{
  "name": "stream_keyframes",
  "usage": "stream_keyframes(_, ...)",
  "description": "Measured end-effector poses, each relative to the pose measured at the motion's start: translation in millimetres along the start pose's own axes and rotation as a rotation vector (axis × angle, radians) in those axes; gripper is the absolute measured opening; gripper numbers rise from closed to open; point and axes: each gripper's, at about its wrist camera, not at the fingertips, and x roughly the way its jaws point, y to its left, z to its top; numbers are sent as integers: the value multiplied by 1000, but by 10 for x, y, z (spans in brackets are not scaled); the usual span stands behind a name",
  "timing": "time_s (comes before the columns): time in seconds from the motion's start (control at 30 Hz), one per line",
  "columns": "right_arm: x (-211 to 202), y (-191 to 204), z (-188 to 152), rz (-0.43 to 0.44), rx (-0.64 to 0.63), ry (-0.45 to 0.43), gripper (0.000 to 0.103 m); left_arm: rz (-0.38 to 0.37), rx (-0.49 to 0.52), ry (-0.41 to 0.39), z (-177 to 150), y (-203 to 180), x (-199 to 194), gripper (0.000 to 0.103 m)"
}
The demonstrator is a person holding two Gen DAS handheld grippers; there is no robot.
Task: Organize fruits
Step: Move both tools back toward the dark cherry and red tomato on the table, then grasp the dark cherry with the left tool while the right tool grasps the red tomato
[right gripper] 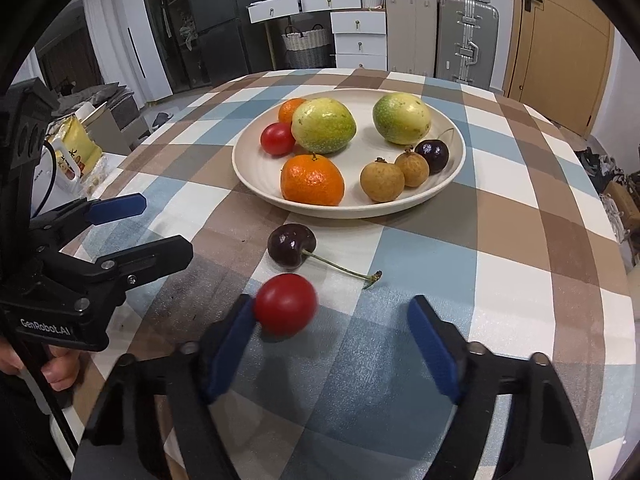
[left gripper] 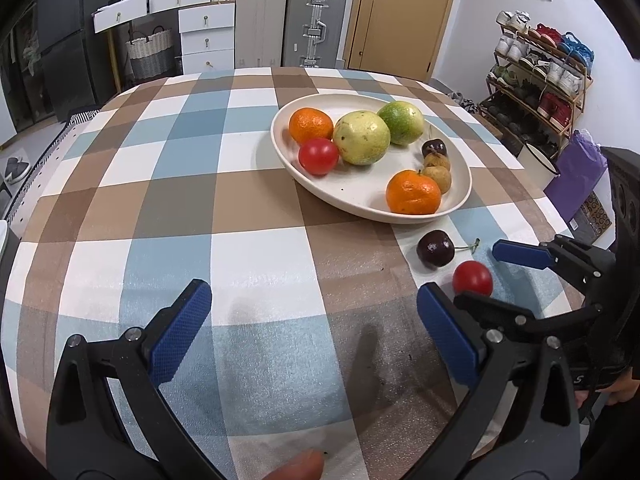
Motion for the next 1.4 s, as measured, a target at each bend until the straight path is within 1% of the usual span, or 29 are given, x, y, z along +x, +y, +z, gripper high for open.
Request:
stream_keyframes(0.03,-12,-3,-7,9,2,-5,70,-1,1,0,0,-5,2,102)
stream_keyframes(0.2,-37,-18,-24,24,9,-19,58,-6,10,7,-1,-43,18,102)
stream_keyframes(0.37,-72,-26,-72,52,17,-23,54,-7,3,21,10,-68,65,102)
stream_keyframes(0.47,-91,-24,-101,70,14,-29,43,-10,4,27,16,-84,89,102)
stream_keyframes(0.53,-100,-25,-110,69,9,-29,32,-11,7,28,28,-103,102,102)
stream_keyframes(0.57,-103,-31,-113,76,9,-28,30,-11,8,28,31,-110,105,102)
stream_keyframes(0.7,-137,-67,-127,81,23,-40,30,-15,9,30,55,-142,120,102)
stream_keyframes(0.87,-257,-135,-126,97,50,-75,30,-27,13,41,95,-216,170,102)
stream_keyframes(1.13,-377,-258,-125,83,87,-106,30,-46,-1,57,176,-339,293,102)
stream_keyframes(1.2,-406,-296,-128,78,97,-114,30,-56,1,67,195,-367,332,99)
stream_keyframes(1.4,-448,-414,-151,57,127,-123,30,-101,44,85,222,-519,431,85)
